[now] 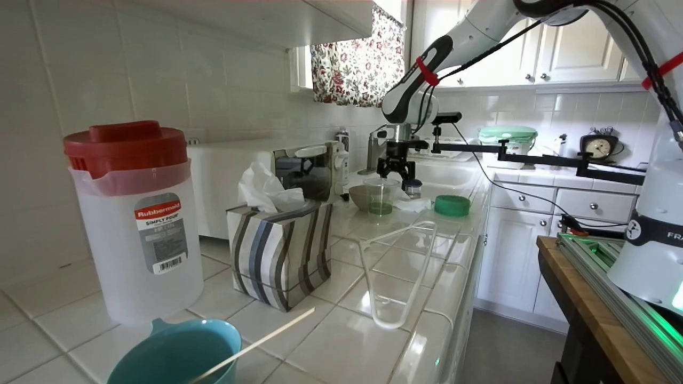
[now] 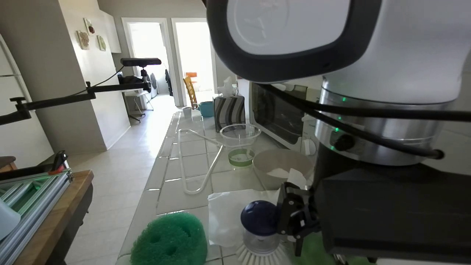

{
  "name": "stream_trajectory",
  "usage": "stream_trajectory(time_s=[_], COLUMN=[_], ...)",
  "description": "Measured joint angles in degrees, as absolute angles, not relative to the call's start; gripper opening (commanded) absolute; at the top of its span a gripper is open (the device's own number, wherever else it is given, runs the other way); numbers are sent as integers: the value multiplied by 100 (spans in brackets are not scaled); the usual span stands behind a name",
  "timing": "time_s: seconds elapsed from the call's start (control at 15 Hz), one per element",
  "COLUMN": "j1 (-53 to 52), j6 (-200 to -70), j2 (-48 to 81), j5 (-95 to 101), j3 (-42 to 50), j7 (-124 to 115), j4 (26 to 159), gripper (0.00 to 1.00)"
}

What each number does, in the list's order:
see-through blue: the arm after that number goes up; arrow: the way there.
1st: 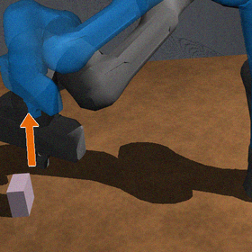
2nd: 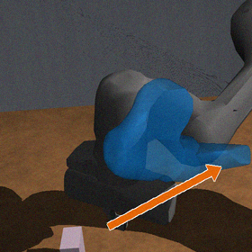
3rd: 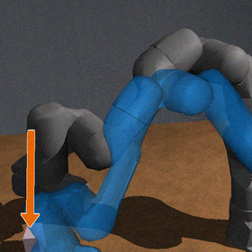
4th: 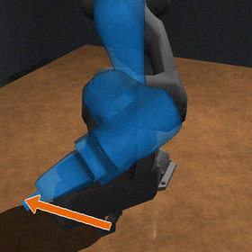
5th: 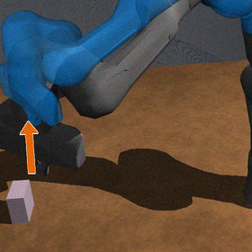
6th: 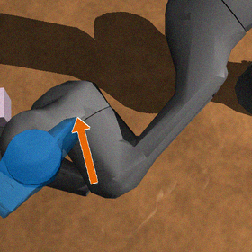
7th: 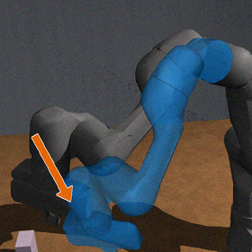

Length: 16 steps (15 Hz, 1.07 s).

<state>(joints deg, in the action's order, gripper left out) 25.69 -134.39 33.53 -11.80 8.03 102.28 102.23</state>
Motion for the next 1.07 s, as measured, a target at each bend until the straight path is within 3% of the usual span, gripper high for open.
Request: stream_trajectory(time_s=[0.2,0.27,0.4,0.47,0.6,0.67,0.8,0.87,1.07], j1=[2572,2574,2576,2576,2577,2577,2577,2578,2580], j6=[-13439,-13439,-13439,-13439,-13440,-13440,-13440,-13440,-13440], j2=[3365,3374,3392,3399,3411,3418,3429,3431,3434], j5=[-1180,-1180,-1180,-1180,-1180,-1180,-1180,-1180,-1180], j3=[803,803,803,803,803,803,803,803,803], j7=[10228,10228,10228,10228,10228,10228,10228,10228,10228], j4=[10199,10199,10199,10199,10198,10198,10195,10193,10182], gripper=[55,57,45,46,36,40,36,15,3])
